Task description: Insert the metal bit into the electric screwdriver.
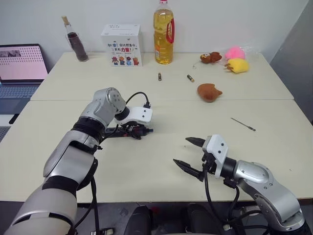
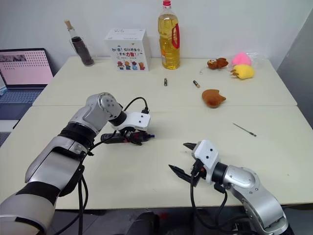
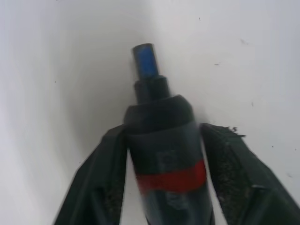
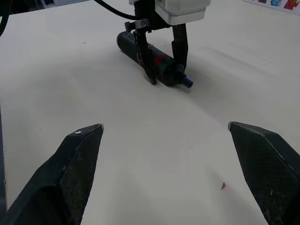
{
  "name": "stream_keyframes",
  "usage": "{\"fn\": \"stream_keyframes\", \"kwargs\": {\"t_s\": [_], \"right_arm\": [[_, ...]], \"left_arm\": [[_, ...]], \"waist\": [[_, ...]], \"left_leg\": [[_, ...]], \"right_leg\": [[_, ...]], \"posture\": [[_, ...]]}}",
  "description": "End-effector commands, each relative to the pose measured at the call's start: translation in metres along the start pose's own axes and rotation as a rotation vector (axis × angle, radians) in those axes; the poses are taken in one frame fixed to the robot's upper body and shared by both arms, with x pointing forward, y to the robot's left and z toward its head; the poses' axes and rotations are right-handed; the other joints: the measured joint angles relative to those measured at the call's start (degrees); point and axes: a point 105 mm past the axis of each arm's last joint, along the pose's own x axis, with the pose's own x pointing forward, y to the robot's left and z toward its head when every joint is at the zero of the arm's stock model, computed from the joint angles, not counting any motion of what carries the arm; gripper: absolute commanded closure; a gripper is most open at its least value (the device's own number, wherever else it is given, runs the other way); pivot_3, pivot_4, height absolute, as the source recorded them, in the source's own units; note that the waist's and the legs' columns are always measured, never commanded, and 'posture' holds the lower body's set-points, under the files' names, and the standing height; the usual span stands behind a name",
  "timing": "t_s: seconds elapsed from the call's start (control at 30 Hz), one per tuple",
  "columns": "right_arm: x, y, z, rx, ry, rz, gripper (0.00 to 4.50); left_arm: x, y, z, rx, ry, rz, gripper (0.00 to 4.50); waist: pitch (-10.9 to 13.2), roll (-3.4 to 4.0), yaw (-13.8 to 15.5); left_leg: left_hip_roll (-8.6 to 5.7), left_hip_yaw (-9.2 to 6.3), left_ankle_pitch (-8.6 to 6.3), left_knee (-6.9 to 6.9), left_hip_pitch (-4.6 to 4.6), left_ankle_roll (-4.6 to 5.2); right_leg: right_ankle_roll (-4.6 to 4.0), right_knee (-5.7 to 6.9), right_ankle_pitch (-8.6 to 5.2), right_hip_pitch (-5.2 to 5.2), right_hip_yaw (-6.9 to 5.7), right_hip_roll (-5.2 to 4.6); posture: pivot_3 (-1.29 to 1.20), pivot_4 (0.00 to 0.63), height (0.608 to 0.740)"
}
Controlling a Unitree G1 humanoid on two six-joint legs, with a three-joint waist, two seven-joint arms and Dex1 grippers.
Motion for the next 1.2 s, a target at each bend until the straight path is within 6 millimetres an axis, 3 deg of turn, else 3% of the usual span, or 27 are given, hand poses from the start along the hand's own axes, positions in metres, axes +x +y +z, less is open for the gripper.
{"fn": "stream_keyframes", "kwargs": {"t_s": [0.03,0.13,0.27,0.4,0.5,0.57,0.8,1.07,1.2], "right_arm": [[-0.002,-0.003,0.013,-0.019,-0.045,-0.004,0.0],[-0.002,-0.005,0.016,-0.023,-0.048,0.001,0.0],[-0.002,-0.009,0.021,-0.033,-0.056,0.007,0.0],[-0.003,-0.017,0.031,-0.034,-0.088,-0.005,0.0],[-0.006,-0.034,0.05,-0.071,-0.151,-0.049,0.0],[-0.01,-0.043,0.063,-0.076,-0.199,-0.067,0.0],[-0.023,-0.06,0.098,0.058,-0.365,-0.102,0.0],[-0.027,-0.064,0.103,0.114,-0.392,-0.127,0.0],[-0.016,-0.057,0.106,0.118,-0.37,-0.09,0.0]], "left_arm": [[0.01,-0.002,-0.001,-0.019,-0.003,0.003,2.78],[0.006,0.002,0.004,-0.026,-0.032,0.021,2.81],[-0.012,0.017,0.028,-0.044,-0.18,0.12,2.81],[-0.062,0.036,0.075,-0.105,-0.498,0.228,2.81],[-0.121,0.048,0.122,-0.251,-0.92,0.292,2.81],[-0.132,0.043,0.133,-0.286,-1.064,0.319,2.81],[-0.095,0.025,0.141,-0.441,-1.266,0.526,2.81],[-0.059,0.014,0.122,-0.547,-1.28,0.669,2.81],[-0.049,-0.008,0.106,-0.573,-1.221,0.671,2.81]], "waist": [[0.0,0.0,0.2],[0.0,0.0,0.3],[0.0,-0.03,0.4],[0.1,-0.15,0.6],[0.2,-0.34,0.6],[0.2,-0.37,0.4],[0.0,0.06,-0.8],[0.0,0.04,-0.7],[0.0,0.04,-0.8]], "left_leg": [[0.0,0.0,0.0,0.01,0.01,0.0],[0.0,0.01,0.0,0.05,0.02,0.0],[0.0,-0.02,0.0,0.12,-0.06,0.0],[0.03,-0.25,-0.01,0.45,-0.4,0.01],[0.02,-0.26,-0.02,0.55,-0.45,0.03],[0.01,-0.27,-0.03,0.58,-0.45,0.03],[0.04,-0.3,-0.1,0.52,-0.16,0.15],[-0.04,-0.2,-0.11,0.57,-0.27,0.17],[0.0,-0.21,-0.11,0.54,-0.24,0.18]], "right_leg": [[0.0,0.02,0.0,0.0,0.0,0.0],[0.0,0.06,0.0,0.01,0.01,0.0],[0.0,0.08,0.0,-0.02,-0.02,0.0],[0.0,0.08,0.0,-0.13,-0.08,0.0],[0.0,0.13,0.0,-0.13,-0.08,-0.01],[0.01,0.16,0.0,-0.13,-0.07,-0.05],[0.05,0.33,-0.03,-0.05,0.23,-0.12],[0.03,0.4,-0.02,-0.14,0.2,-0.16],[0.04,0.36,-0.03,-0.12,0.26,-0.16]], "posture": [[0.0,0.15,0.74],[0.0,0.15,0.74],[0.0,0.15,0.74],[0.0,0.15,0.74],[0.0,0.15,0.74],[0.0,0.15,0.74],[0.0,0.15,0.74],[0.0,0.15,0.74],[0.0,0.15,0.74]]}}
